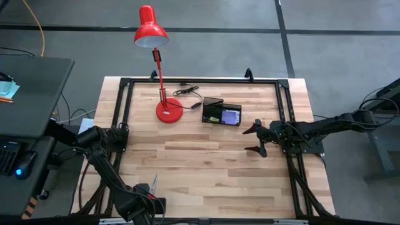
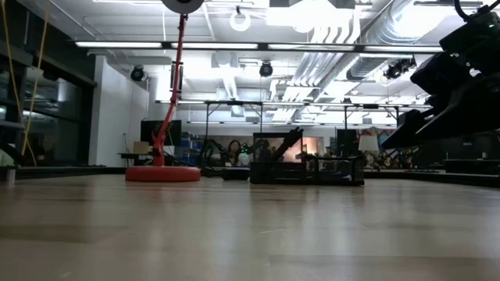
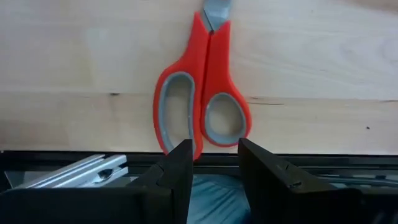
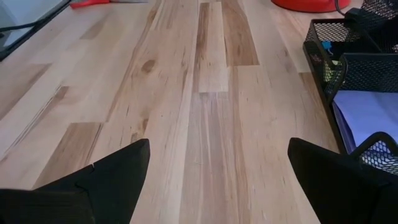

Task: Pick and place office supplies into organizer
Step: Put the orange scissors into the black desk organizer

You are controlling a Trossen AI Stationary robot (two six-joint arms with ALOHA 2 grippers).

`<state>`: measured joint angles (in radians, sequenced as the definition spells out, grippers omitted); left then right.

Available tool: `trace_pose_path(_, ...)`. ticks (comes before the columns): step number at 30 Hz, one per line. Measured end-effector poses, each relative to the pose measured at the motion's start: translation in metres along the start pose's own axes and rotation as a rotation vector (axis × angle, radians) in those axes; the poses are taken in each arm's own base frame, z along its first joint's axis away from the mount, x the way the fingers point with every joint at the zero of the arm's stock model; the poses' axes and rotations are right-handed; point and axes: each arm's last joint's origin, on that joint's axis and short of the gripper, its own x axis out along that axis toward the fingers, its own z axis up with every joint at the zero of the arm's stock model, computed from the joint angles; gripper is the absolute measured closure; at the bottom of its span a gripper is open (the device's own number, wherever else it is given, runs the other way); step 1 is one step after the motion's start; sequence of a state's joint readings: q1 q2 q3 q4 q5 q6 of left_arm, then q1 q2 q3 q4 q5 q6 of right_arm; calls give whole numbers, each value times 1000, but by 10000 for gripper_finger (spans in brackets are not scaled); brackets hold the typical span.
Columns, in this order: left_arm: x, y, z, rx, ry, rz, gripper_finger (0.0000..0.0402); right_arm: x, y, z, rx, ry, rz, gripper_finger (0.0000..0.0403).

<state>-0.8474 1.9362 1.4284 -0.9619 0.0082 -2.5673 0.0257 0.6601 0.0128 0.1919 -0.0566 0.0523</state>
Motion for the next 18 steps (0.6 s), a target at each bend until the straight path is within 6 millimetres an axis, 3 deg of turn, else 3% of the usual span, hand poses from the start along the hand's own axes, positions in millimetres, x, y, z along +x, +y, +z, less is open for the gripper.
trace_pose_path(18,0,5,3,-19,-28,57,289,0,0,-1,1,12,-1,25)
